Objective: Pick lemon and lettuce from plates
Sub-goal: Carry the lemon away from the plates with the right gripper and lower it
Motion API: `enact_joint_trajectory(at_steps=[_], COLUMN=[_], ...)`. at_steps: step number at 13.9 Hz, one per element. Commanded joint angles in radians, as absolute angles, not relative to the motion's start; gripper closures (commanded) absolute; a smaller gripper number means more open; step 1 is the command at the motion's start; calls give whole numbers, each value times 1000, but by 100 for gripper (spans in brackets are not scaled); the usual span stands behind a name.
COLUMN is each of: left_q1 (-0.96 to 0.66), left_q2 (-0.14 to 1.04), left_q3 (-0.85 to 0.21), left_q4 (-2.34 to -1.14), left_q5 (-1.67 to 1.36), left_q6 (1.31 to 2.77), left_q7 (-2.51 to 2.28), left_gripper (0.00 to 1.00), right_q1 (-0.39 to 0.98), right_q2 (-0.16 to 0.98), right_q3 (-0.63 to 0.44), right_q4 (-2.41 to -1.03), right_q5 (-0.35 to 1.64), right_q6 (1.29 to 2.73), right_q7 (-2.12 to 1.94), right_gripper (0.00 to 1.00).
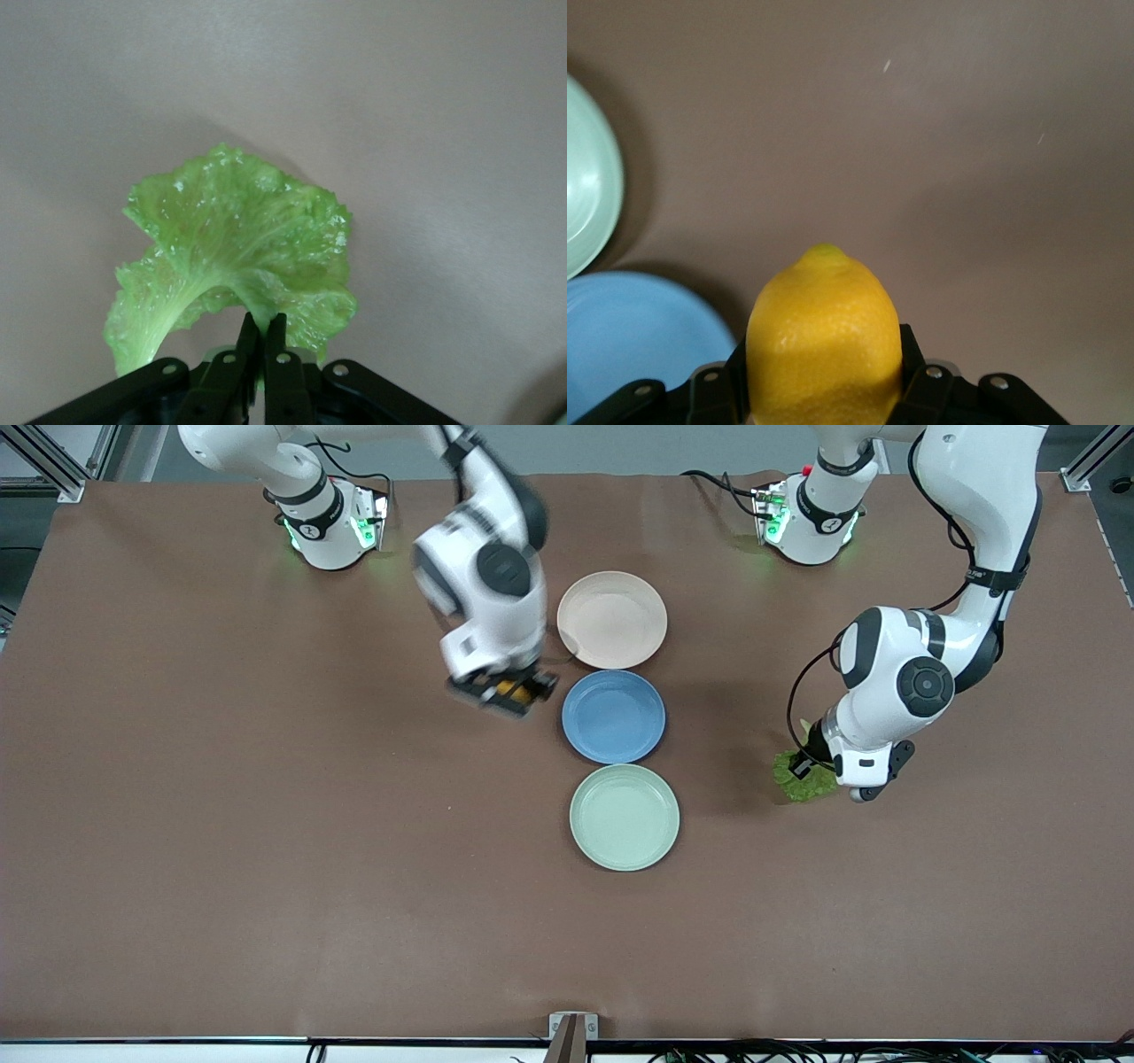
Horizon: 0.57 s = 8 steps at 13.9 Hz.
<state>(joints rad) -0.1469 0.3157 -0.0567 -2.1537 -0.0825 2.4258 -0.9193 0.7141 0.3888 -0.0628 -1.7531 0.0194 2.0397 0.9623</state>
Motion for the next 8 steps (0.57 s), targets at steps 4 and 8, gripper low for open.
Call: enact_joint_trajectory(at_steps=[4,8], left_q1=[-123,-112], left_q2=[302,299], left_q3=[-58,-58], left_q4=[-2241,-2234], left_q5=[-69,-69], left_q6=[2511,2511], left_q7=[-861,-784], left_gripper=[94,22], right_q1=[439,286], right_q2=[284,232], right_q3=[-43,-43], right_q4=[-1920,-2035], right_q5=[40,40], right_q6=[2043,2100], right_q7=[443,174], right_gripper=[100,100])
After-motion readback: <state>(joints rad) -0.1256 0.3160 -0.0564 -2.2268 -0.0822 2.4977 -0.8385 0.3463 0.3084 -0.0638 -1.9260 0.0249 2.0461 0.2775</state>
